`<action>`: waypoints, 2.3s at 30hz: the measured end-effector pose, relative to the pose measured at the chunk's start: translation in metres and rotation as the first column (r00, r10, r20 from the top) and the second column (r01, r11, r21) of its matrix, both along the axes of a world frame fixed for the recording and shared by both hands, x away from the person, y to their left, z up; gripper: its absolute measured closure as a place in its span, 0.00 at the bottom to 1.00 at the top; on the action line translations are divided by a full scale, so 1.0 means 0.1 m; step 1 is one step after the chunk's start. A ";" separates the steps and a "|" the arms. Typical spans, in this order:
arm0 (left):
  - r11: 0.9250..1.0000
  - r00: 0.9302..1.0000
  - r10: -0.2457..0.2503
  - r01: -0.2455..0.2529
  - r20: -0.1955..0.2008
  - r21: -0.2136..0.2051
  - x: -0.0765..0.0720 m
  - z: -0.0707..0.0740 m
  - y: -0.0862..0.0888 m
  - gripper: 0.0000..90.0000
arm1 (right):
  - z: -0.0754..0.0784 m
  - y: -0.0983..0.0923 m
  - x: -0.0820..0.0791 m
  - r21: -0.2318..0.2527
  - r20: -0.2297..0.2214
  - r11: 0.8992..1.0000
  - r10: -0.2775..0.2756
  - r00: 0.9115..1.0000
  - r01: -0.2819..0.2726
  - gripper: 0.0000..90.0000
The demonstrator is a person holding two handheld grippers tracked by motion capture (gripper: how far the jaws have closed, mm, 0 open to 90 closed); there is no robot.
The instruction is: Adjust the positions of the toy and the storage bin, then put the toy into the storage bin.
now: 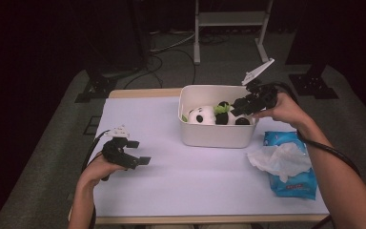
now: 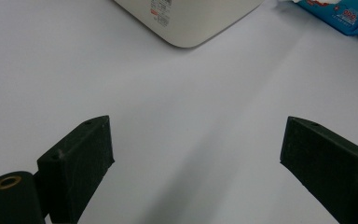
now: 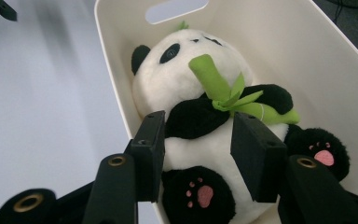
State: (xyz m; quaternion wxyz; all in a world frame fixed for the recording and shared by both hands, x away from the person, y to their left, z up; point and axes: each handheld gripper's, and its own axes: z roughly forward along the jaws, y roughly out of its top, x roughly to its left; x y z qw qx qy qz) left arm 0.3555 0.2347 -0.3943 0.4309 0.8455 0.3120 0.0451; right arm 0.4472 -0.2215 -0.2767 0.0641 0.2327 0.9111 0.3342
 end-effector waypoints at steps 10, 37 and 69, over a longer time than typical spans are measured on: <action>1.000 1.000 -0.001 0.001 0.000 0.009 -0.01 0.00 -0.01 0.09 | 0.01 -0.14 -0.15 0.009 -0.012 1.000 -0.027 1.000 0.027 0.53; 1.000 1.000 -0.018 0.018 -0.002 0.012 -0.01 -0.01 -0.07 0.09 | -0.05 -0.48 -0.60 0.044 -0.004 0.997 -0.057 0.998 0.057 0.46; 1.000 1.000 -0.011 0.011 0.001 0.019 -0.07 0.00 -0.05 0.09 | -0.54 -0.94 -0.95 0.083 -0.083 0.988 -0.120 0.989 0.127 0.46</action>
